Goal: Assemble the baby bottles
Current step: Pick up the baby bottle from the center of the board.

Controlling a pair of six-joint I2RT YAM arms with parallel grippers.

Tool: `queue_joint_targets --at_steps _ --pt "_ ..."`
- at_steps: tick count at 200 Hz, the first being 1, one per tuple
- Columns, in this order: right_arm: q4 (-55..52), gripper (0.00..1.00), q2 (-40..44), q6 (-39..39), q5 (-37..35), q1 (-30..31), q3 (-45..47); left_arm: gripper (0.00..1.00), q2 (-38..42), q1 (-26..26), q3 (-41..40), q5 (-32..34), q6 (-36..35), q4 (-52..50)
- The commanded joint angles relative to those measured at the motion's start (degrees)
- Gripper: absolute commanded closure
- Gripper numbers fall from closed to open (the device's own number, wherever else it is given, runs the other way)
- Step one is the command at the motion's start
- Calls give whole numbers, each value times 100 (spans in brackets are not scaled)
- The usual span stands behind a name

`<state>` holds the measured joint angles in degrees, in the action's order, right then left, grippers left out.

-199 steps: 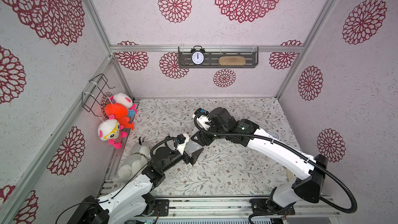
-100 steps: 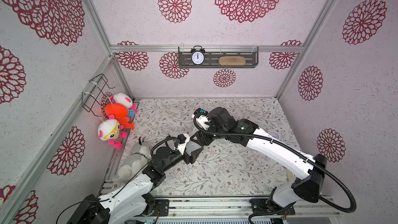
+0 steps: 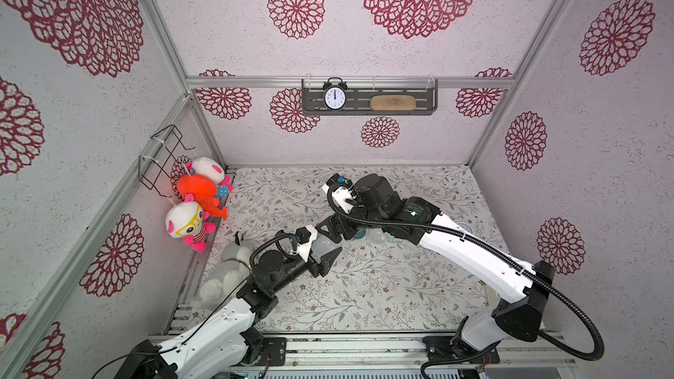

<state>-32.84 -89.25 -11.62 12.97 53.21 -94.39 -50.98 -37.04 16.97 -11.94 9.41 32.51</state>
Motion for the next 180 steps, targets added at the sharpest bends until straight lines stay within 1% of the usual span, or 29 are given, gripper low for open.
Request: queue_joint_targets --at_steps 1,30,69,97,117,133,169,180 --pt "123 15 220 48 300 -138 -236 100 93 -41 -11 155 -128 -73" --pt "115 14 422 -66 920 -496 -178 100 157 -19 -1 253 -135 -175" --pt "252 15 798 -86 1103 -1015 60 100 292 145 -10 343 -117 -364" --pt "256 15 746 -45 1111 -1365 131 100 487 273 -54 390 -72 -498" --pt "295 17 561 42 1055 -1555 140 100 698 311 -74 491 -26 -636" --pt "225 17 295 238 803 -1610 49 100 891 304 -54 597 21 -843" --pt "-99 20 -665 850 355 -1630 -424 100 1391 308 19 598 113 -1419" --pt "-156 21 -941 1010 313 -1630 -572 100 1541 310 37 612 162 -1623"
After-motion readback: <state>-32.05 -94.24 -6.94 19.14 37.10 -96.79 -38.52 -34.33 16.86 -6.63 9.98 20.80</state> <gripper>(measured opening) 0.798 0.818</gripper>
